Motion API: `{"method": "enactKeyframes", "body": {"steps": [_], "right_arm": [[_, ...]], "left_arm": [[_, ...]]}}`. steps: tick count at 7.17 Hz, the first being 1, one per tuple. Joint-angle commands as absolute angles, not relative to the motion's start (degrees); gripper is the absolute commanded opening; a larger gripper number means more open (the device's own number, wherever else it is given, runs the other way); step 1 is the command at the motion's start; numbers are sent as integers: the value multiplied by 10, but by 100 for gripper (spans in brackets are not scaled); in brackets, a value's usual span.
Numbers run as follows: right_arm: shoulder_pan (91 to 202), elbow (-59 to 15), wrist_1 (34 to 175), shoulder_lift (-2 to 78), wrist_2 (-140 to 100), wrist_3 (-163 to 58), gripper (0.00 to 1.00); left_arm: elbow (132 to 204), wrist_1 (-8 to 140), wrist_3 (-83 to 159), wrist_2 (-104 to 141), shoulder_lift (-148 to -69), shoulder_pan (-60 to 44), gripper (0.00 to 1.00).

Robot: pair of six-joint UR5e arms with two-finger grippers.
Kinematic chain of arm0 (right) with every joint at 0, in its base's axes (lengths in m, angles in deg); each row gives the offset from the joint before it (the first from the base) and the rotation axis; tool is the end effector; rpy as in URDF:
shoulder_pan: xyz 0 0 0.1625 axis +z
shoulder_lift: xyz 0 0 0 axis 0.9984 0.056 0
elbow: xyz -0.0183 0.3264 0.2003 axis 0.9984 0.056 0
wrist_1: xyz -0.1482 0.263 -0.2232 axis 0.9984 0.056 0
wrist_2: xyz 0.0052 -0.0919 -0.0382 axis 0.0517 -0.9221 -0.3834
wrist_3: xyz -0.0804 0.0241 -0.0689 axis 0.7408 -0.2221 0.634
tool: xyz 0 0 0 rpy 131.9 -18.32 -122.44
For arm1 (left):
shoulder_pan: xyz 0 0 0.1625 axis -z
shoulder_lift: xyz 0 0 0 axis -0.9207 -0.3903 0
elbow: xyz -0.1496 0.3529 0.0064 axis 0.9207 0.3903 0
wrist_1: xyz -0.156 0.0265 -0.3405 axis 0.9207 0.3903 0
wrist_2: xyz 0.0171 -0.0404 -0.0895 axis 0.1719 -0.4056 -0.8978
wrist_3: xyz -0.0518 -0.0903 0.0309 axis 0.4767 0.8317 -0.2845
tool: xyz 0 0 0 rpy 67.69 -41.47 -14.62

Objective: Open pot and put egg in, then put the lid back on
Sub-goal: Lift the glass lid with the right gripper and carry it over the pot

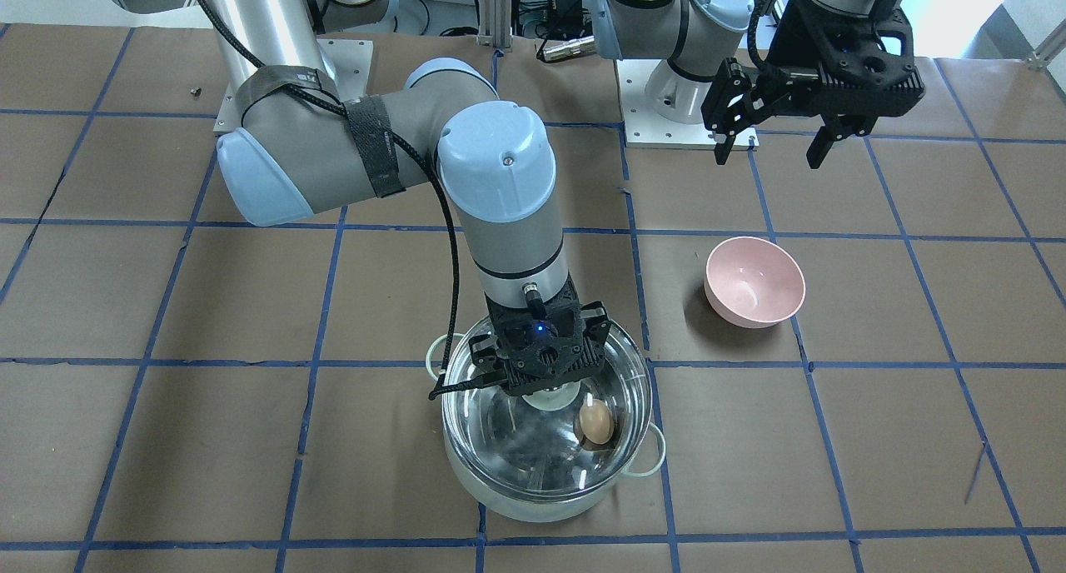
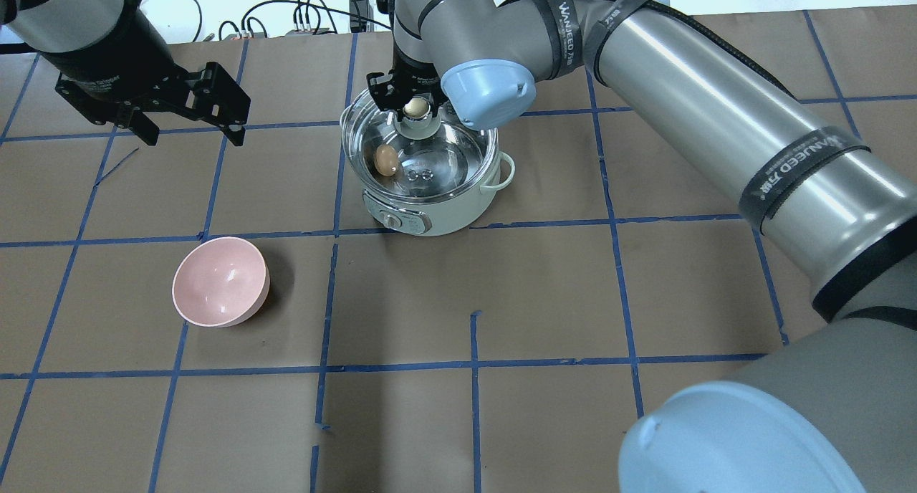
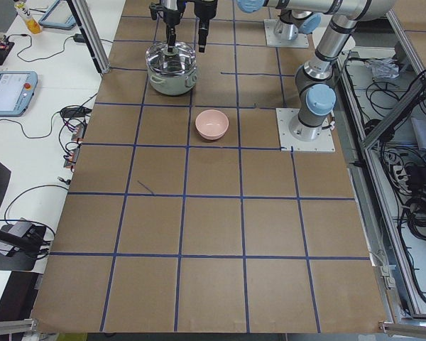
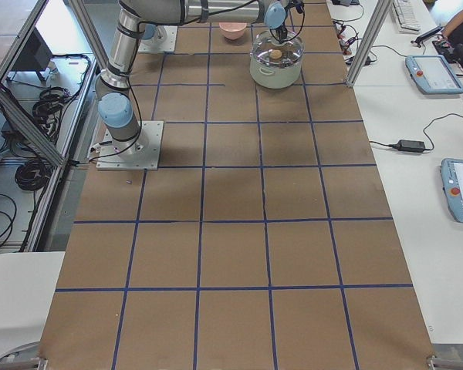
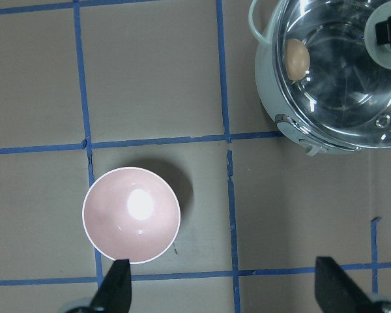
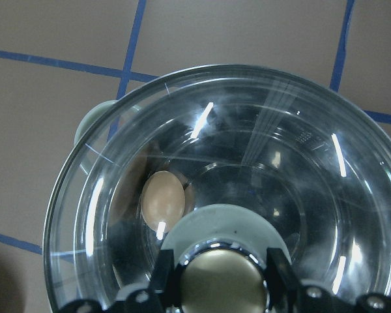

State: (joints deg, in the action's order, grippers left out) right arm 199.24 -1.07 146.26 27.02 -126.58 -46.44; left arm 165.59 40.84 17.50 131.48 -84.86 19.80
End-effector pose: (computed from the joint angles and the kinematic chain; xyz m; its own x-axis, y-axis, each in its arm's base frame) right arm 0.3891 -0.5592 0.3284 -0.9572 -0.2432 -0.1571 -0.2039 0.9514 -0.2306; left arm -0.1069 -0.4365 0.4786 -0.9987 0.0411 -0.0301 0.0435 0.9957 -0.0819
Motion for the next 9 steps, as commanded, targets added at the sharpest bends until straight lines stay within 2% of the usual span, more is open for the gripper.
{"method": "enactKeyframes", "body": {"steps": [1, 9], "right_arm": [[1993, -16, 1479, 268, -1267, -451, 18], [1993, -29, 1486, 269, -1288, -466, 19]], "left_arm": [[1657, 410, 183, 1315, -853, 198, 100], [1659, 403, 184, 1314, -859, 199, 100]]}}
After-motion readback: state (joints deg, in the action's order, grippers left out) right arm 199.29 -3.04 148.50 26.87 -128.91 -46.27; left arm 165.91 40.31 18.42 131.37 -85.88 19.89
